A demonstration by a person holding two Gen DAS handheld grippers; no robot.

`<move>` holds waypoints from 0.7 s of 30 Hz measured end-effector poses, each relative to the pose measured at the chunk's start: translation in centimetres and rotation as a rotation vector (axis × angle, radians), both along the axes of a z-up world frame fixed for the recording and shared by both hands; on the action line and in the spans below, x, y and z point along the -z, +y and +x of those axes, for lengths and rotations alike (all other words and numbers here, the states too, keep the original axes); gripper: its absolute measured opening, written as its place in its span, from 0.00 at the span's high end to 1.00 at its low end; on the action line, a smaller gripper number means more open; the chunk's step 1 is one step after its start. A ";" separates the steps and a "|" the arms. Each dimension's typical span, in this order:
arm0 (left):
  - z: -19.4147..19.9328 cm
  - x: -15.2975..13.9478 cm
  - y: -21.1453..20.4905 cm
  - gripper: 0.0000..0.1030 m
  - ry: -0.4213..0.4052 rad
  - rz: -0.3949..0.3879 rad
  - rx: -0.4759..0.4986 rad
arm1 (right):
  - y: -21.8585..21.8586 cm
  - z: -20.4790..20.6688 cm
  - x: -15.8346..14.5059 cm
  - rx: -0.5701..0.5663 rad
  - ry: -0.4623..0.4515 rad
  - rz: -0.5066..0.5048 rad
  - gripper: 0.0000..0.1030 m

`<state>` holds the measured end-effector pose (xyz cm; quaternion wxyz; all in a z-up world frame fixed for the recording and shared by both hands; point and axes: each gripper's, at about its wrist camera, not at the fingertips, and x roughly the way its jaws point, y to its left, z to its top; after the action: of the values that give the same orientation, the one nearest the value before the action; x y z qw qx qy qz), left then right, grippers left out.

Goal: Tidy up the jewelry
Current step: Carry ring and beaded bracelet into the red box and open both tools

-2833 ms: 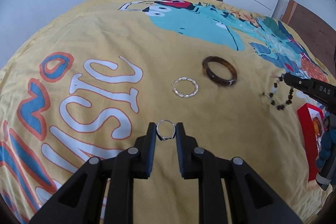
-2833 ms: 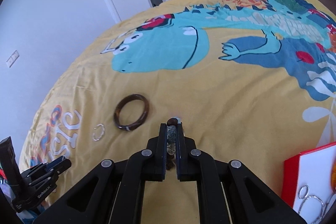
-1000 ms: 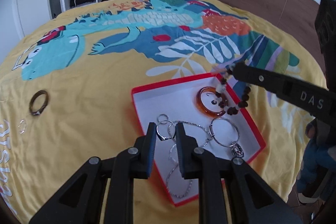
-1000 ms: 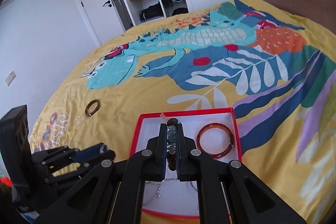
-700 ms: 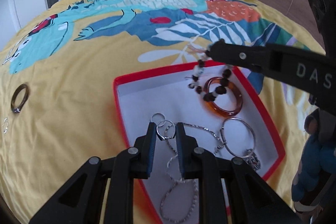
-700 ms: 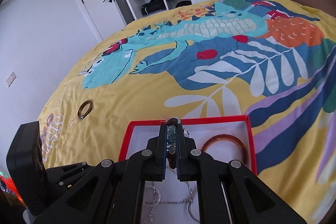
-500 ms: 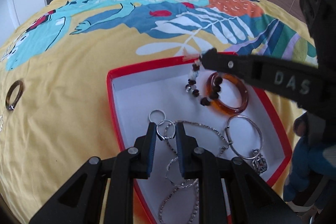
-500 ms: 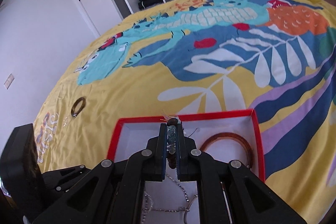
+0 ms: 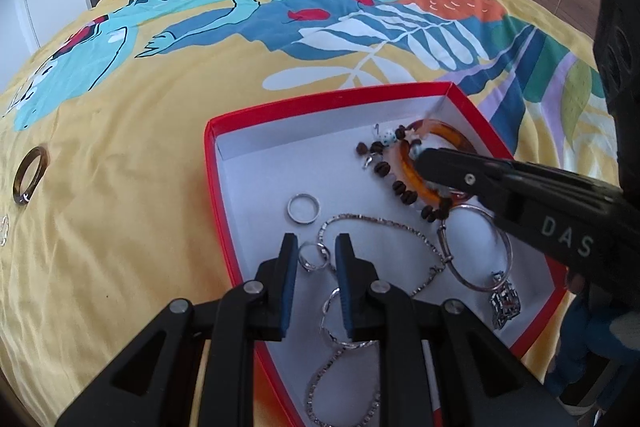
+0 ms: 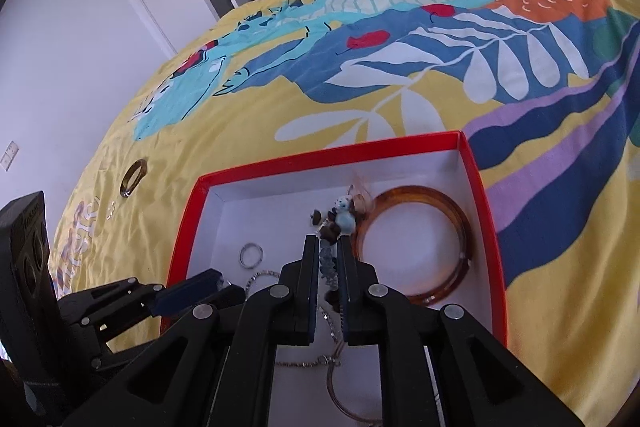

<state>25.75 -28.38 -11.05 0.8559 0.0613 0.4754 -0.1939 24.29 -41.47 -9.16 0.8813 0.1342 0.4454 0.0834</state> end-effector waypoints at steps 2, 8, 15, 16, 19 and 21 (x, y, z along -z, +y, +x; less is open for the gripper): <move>-0.1 0.0 0.0 0.82 0.008 0.001 0.003 | -0.2 -0.5 0.0 0.003 0.002 -0.003 0.90; -0.4 -0.7 0.3 0.73 0.030 -0.003 -0.004 | -1.0 -2.2 -0.9 0.028 -0.012 0.002 0.83; -1.6 -2.9 0.3 0.67 0.011 -0.003 0.007 | -2.4 -5.4 -3.4 0.079 -0.050 0.009 0.71; -1.9 -3.4 0.4 0.67 0.008 -0.005 0.010 | -2.6 -5.7 -3.7 0.084 -0.053 0.007 0.70; -3.1 -5.0 0.7 0.67 -0.024 -0.008 0.013 | -2.8 -7.2 -5.0 0.102 -0.069 0.004 0.69; -4.1 -6.3 1.1 0.67 -0.054 -0.013 0.008 | -2.8 -8.0 -5.9 0.113 -0.081 0.008 0.69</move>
<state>21.67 -27.26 -4.72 0.8680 0.0626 0.4507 -0.1986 16.28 -44.27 -3.25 0.9012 0.1592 0.4010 0.0408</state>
